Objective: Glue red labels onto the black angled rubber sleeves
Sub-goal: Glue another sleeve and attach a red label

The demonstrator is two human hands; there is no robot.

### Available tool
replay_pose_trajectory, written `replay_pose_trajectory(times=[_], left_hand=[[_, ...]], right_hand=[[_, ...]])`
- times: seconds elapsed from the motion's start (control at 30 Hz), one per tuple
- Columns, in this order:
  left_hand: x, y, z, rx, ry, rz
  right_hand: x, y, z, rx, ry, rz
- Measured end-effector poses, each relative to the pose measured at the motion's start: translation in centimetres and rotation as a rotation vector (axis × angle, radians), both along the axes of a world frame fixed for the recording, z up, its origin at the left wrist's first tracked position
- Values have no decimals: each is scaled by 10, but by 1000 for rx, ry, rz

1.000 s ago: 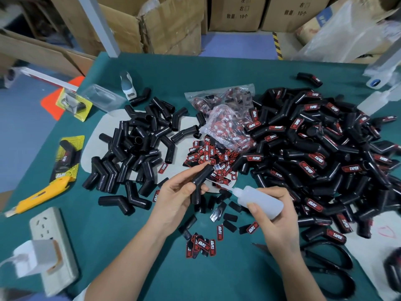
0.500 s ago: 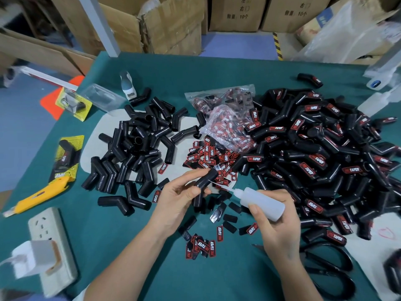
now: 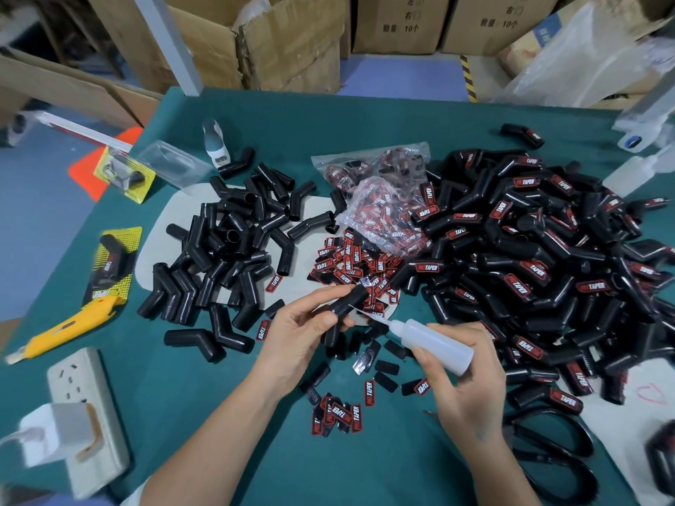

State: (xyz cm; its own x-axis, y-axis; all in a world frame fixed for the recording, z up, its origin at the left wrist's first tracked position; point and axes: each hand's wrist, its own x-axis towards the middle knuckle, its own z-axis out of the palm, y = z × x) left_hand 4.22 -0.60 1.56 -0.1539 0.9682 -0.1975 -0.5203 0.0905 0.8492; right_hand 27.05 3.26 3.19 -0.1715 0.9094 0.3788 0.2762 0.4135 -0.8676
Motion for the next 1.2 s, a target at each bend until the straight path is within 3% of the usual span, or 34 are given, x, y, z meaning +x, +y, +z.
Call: replay_pose_trajectory(times=[1.2], left_hand=[[-1,4,-12,35,52,54]], right_hand=[[5,-2,-12,261,-117,28]])
